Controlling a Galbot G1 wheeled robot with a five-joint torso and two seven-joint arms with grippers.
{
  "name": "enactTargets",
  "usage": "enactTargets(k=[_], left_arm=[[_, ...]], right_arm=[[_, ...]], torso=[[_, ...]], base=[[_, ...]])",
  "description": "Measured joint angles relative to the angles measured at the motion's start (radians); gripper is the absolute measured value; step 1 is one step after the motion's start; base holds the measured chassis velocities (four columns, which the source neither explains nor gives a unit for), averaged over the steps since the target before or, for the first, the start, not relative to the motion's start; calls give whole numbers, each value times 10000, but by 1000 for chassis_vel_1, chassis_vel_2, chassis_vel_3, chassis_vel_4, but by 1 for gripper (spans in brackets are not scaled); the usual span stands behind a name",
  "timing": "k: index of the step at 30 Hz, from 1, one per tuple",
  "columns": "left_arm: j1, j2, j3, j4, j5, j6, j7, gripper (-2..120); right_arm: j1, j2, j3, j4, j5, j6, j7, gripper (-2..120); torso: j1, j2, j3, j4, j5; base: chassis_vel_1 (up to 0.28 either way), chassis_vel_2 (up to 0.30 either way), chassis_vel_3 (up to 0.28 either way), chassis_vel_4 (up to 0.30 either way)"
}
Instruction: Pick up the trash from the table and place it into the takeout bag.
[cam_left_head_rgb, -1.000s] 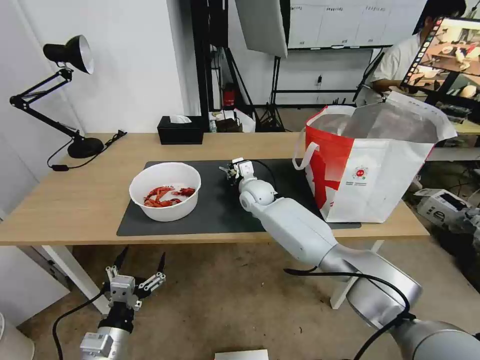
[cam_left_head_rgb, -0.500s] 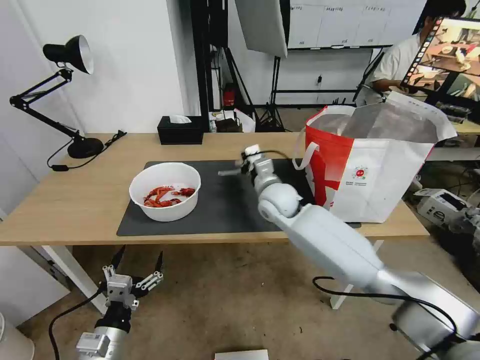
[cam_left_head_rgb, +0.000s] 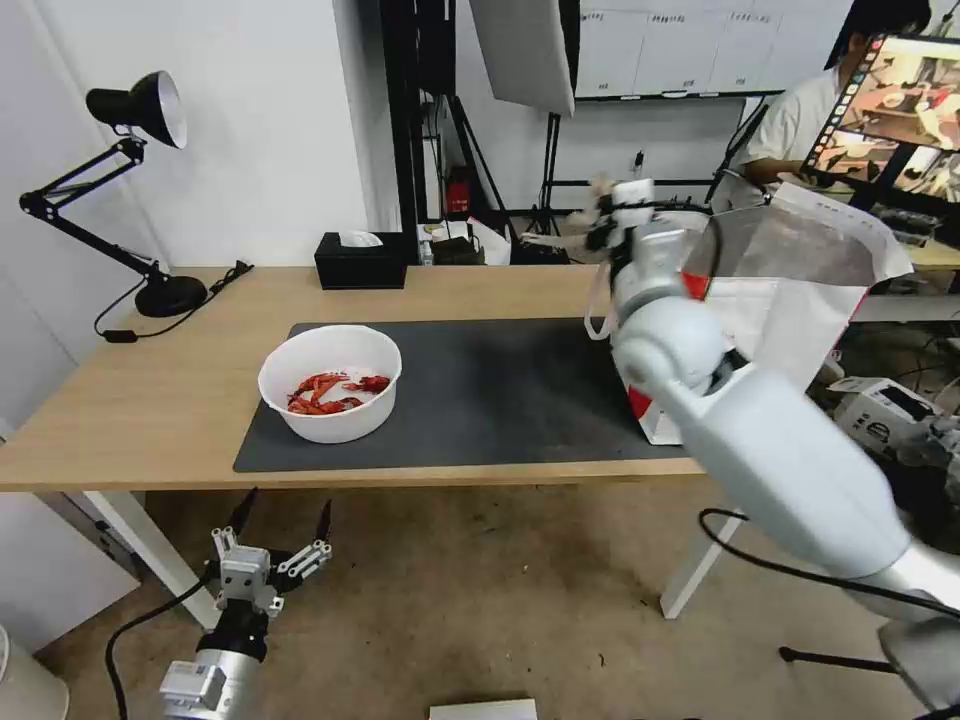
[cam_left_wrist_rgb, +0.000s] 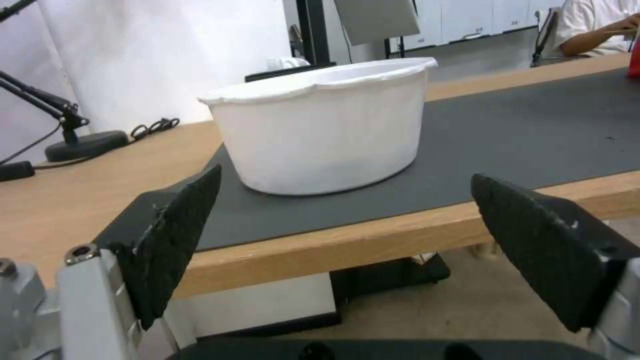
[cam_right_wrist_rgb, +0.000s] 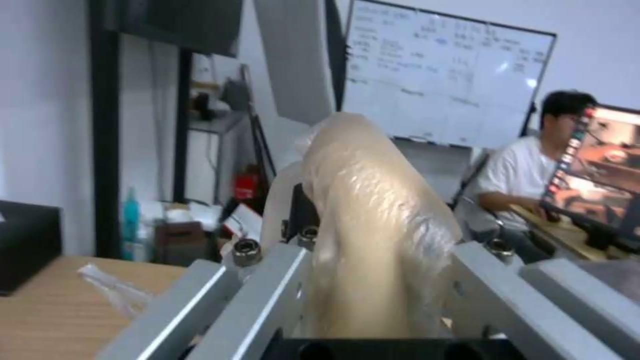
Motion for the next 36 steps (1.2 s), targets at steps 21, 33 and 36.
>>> enactTargets(k=[21,33,36], left_arm=[[-12,-32,34,-20,-88,52,-9,100],[-6,-109,106,25,-37,47,-8,100],[-1,-116,133,23,-18,44,-9,100]], right_arm=[[-560,-443,478,-64,308,137,538,7],[-1195,-743,818,404,-378,894,1245,7],[-1333,-804,874,413,-438,1032,1308,7]], torso=[[0,0,0,1,-2],[0,0,0,0,-1],[0,0,0,1,-1]], base=[[0,0,0,0],[0,0,0,0],[0,0,0,0]])
